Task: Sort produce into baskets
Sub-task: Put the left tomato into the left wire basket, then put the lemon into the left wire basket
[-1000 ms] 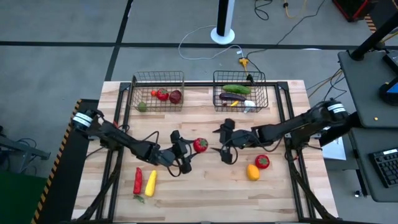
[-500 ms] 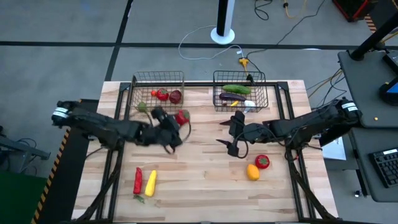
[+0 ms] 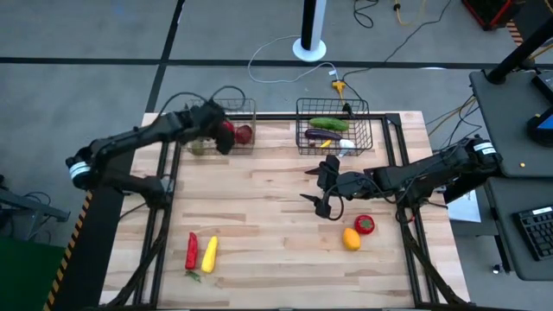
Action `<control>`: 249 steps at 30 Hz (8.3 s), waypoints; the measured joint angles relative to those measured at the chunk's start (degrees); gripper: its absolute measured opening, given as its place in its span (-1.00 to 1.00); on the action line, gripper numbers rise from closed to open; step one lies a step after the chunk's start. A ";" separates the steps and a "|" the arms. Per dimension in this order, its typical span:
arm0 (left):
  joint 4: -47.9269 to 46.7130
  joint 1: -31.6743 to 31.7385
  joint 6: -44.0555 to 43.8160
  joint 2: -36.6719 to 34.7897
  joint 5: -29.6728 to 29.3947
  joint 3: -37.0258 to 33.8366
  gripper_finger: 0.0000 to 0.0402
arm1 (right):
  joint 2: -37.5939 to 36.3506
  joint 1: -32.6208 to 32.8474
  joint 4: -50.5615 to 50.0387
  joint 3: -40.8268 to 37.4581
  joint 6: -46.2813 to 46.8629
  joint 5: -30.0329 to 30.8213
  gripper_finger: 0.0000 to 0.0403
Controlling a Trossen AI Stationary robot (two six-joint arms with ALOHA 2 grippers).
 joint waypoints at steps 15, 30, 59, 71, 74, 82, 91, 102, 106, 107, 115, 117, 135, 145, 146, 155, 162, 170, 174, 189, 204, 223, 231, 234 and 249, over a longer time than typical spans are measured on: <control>-13.80 10.90 -2.24 9.15 -4.05 5.67 0.08 | 0.00 0.00 0.07 0.00 -0.02 0.91 0.73; -12.03 13.64 0.42 18.77 -7.03 8.88 0.14 | 0.00 0.00 0.07 0.02 0.60 0.93 0.73; -11.05 -3.63 -8.01 8.35 -8.22 6.38 0.49 | 0.00 0.00 0.04 0.04 0.63 0.93 0.73; -11.07 -33.60 -21.63 4.88 -13.02 5.88 0.49 | 0.00 0.00 -0.05 0.00 1.51 0.93 0.73; -11.06 -39.79 -25.48 5.38 -15.54 5.86 0.49 | 0.00 0.00 -0.44 0.00 2.69 0.91 0.73; -10.53 -53.18 -31.44 5.60 -24.91 5.86 0.49 | 0.00 0.00 -7.81 2.31 7.01 0.82 0.73; -10.45 -60.72 -37.37 8.07 -32.24 5.84 0.49 | 0.02 0.00 -30.02 12.91 16.21 -0.39 0.73; -12.11 -61.09 -38.76 9.43 -36.26 5.84 0.49 | 0.02 0.15 -40.83 20.79 26.04 -12.93 0.72; -12.08 -61.04 -38.76 9.48 -36.66 5.84 0.49 | 1.18 0.40 -41.62 20.52 30.59 -18.13 0.72; -12.07 -61.00 -38.76 9.48 -36.70 5.84 0.49 | 1.99 0.66 -42.82 20.54 31.80 -19.49 0.72; -12.15 -60.84 -37.96 9.51 -39.53 5.84 0.49 | 15.10 5.80 -59.81 25.92 41.58 -28.63 0.70; -12.17 -60.82 -37.35 9.51 -39.66 5.84 0.49 | 18.56 7.44 -65.44 28.44 43.69 -29.40 0.68; -12.45 -60.80 -37.02 9.51 -39.81 5.80 0.49 | 22.93 23.42 -74.17 33.70 68.53 -30.89 0.62; -12.39 -60.80 -37.04 9.51 -39.81 5.77 0.49 | 23.30 23.52 -66.14 26.85 70.51 -29.08 0.62; -12.39 -60.80 -37.04 9.51 -39.81 5.77 0.49 | 23.36 23.52 -66.10 26.22 70.55 -28.94 0.62; -12.37 -60.80 -37.04 9.51 -40.85 5.73 0.49 | 23.43 23.50 -60.85 22.32 71.85 -27.76 0.60; -12.40 -60.80 -37.02 9.51 -41.16 5.54 0.49 | 23.43 23.43 -55.73 18.83 72.07 -27.50 0.60; -12.38 -60.80 -37.02 9.51 -41.16 5.47 0.49 | 23.43 23.10 -47.57 15.07 72.42 -27.13 0.59; -12.39 -60.80 -37.02 9.51 -41.18 5.47 0.49 | 23.45 22.84 -47.40 15.04 72.46 -25.38 0.59; -12.16 -60.79 -37.04 9.51 -41.29 5.47 0.49 | 23.45 22.10 -45.69 15.06 68.71 -24.60 0.56; -7.34 -60.80 -39.62 9.51 -40.63 3.47 0.49 | 23.43 22.10 -42.73 14.73 60.67 -24.43 0.32; 61.96 -61.16 0.85 9.51 -13.55 -18.33 0.49 | 21.42 13.27 -15.04 21.80 22.74 -11.14 0.32; 76.87 -61.17 1.85 9.51 -12.40 -25.57 0.49 | 21.44 9.23 -5.46 21.66 12.03 -11.13 0.32; 77.66 -61.14 1.59 9.73 -12.65 -25.56 0.49 | 21.53 7.48 -3.76 21.66 9.90 -11.33 0.32; 84.44 -60.70 8.76 16.55 -22.65 -19.86 0.28 | 21.62 5.18 -1.57 21.63 5.50 -12.96 0.33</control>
